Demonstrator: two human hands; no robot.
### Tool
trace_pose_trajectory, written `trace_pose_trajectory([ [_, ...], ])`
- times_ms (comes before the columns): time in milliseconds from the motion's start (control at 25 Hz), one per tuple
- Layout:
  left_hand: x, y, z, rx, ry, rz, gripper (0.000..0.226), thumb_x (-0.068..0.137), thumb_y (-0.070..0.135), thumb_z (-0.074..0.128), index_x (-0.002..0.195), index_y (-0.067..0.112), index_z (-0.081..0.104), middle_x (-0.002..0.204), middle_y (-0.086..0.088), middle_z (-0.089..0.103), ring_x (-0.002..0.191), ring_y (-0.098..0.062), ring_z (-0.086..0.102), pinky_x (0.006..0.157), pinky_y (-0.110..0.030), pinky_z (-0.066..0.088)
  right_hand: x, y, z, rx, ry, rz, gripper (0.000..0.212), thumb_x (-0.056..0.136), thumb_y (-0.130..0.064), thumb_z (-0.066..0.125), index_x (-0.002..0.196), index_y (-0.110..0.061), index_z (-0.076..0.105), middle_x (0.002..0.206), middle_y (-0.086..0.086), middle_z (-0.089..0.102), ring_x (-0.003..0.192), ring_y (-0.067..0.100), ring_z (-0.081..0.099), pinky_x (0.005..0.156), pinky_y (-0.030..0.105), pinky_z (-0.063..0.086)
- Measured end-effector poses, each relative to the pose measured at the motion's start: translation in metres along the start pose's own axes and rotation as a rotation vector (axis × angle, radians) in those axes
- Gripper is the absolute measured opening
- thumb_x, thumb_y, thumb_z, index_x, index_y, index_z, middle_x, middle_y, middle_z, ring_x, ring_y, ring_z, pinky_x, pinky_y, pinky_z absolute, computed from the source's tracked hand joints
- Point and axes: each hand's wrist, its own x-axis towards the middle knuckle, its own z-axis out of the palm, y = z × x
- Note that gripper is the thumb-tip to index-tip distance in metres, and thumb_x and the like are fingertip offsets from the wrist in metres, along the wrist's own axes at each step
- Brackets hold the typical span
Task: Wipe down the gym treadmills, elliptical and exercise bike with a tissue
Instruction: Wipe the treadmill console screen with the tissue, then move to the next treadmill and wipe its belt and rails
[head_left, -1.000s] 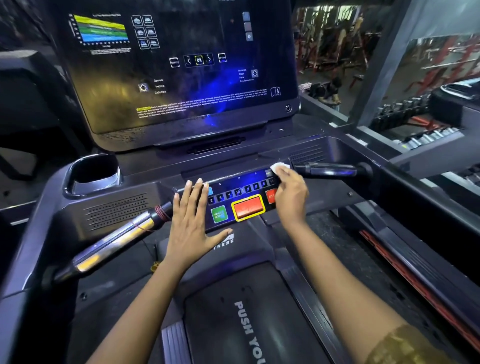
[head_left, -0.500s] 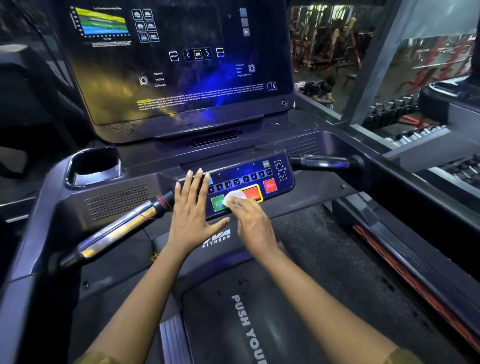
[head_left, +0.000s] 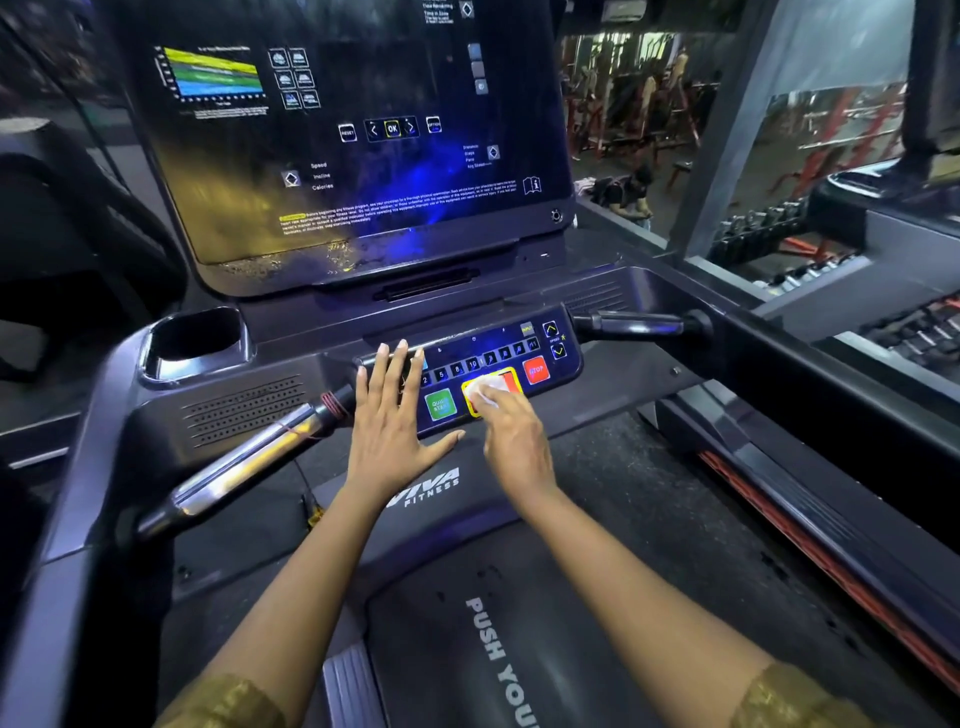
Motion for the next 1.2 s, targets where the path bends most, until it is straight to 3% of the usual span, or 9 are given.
trace_pose_trajectory([
  [80, 0.0, -0.002, -0.001, -0.001, -0.014, 0.021, 0.099, 0.079, 0.072, 0.04, 0.149, 0.005, 0.023, 0.155, -0.019, 0.022, 0.145, -0.032, 0.009, 0.117, -0.046, -0.001, 0.0, -0.009, -0.003, 0.08, 0.01, -0.058, 0.05, 0.056, 0.02, 0.065, 0.099, -0.005, 0.072, 0.1, 0.011, 0.07, 0.089, 0.028, 0.067, 0.077, 0.029, 0.053],
  [200, -0.001, -0.004, -0.002, -0.046, 0.005, 0.056, 0.096, 0.079, 0.072, 0.041, 0.149, 0.008, 0.024, 0.155, -0.018, 0.022, 0.145, -0.032, 0.008, 0.117, -0.041, -0.008, -0.006, -0.002, -0.013, 0.127, 0.088, 0.002, 0.045, 0.062, 0.015, 0.051, 0.097, -0.003, 0.073, 0.097, 0.011, 0.071, 0.086, 0.028, 0.067, 0.085, 0.023, 0.042],
  [400, -0.018, 0.034, 0.01, -0.234, 0.013, 0.158, 0.079, 0.084, 0.055, 0.047, 0.148, 0.014, 0.027, 0.154, -0.011, 0.028, 0.145, -0.027, 0.012, 0.118, -0.038, -0.005, -0.04, 0.037, -0.032, 0.126, 0.079, 0.178, 0.042, 0.066, 0.01, 0.046, 0.095, -0.003, 0.074, 0.099, 0.01, 0.072, 0.09, 0.027, 0.068, 0.088, 0.021, 0.042],
  [520, -0.03, 0.078, 0.033, -0.37, -0.066, 0.249, 0.069, 0.087, 0.045, 0.046, 0.147, 0.018, 0.026, 0.153, -0.009, 0.029, 0.144, -0.024, 0.016, 0.118, -0.04, 0.001, -0.07, 0.065, -0.052, 0.092, 0.003, 0.326, 0.042, 0.069, 0.015, 0.049, 0.099, -0.003, 0.073, 0.104, 0.011, 0.07, 0.099, 0.025, 0.066, 0.094, 0.022, 0.042],
  [640, -0.041, 0.125, 0.061, -0.52, -0.214, 0.337, 0.06, 0.091, 0.044, 0.041, 0.145, 0.018, 0.032, 0.15, -0.008, 0.037, 0.141, -0.02, 0.023, 0.118, -0.034, 0.002, -0.114, 0.103, -0.08, 0.025, -0.12, 0.554, 0.04, 0.08, 0.007, 0.05, 0.106, -0.013, 0.072, 0.111, 0.004, 0.069, 0.105, 0.02, 0.062, 0.093, 0.031, 0.047],
  [760, -0.045, 0.171, 0.092, -0.545, -0.408, 0.442, 0.064, 0.09, 0.048, 0.032, 0.141, 0.011, 0.044, 0.145, -0.011, 0.044, 0.137, -0.026, 0.037, 0.116, -0.039, 0.012, -0.164, 0.133, -0.115, -0.047, -0.193, 0.756, 0.037, 0.083, 0.0, 0.05, 0.108, -0.018, 0.071, 0.111, 0.001, 0.069, 0.103, 0.019, 0.063, 0.09, 0.028, 0.048],
  [840, -0.047, 0.213, 0.108, -0.511, -0.617, 0.551, 0.068, 0.091, 0.054, 0.024, 0.145, 0.014, 0.036, 0.151, -0.006, 0.035, 0.142, -0.023, 0.03, 0.117, -0.038, 0.01, -0.204, 0.147, -0.144, -0.121, -0.211, 0.874, 0.037, 0.084, 0.0, 0.05, 0.109, -0.017, 0.071, 0.113, 0.002, 0.068, 0.105, 0.018, 0.063, 0.091, 0.024, 0.046],
  [1000, -0.069, 0.315, 0.124, -0.443, -0.919, 0.824, 0.053, 0.101, 0.042, 0.038, 0.148, 0.019, 0.029, 0.152, -0.001, 0.031, 0.141, -0.015, 0.028, 0.116, -0.034, 0.009, -0.3, 0.155, -0.212, -0.215, -0.152, 1.12, 0.037, 0.087, -0.002, 0.049, 0.113, -0.02, 0.069, 0.117, 0.001, 0.066, 0.109, 0.02, 0.061, 0.091, 0.025, 0.045],
  [1200, -0.152, 0.453, 0.088, -0.413, -1.119, 1.134, 0.054, 0.1, 0.042, 0.039, 0.148, 0.02, 0.029, 0.15, -0.001, 0.033, 0.135, -0.019, 0.037, 0.108, -0.03, 0.029, -0.428, 0.124, -0.302, -0.294, -0.027, 1.397, 0.034, 0.089, -0.007, 0.048, 0.116, -0.018, 0.067, 0.12, 0.006, 0.065, 0.112, 0.026, 0.058, 0.092, 0.029, 0.043],
])
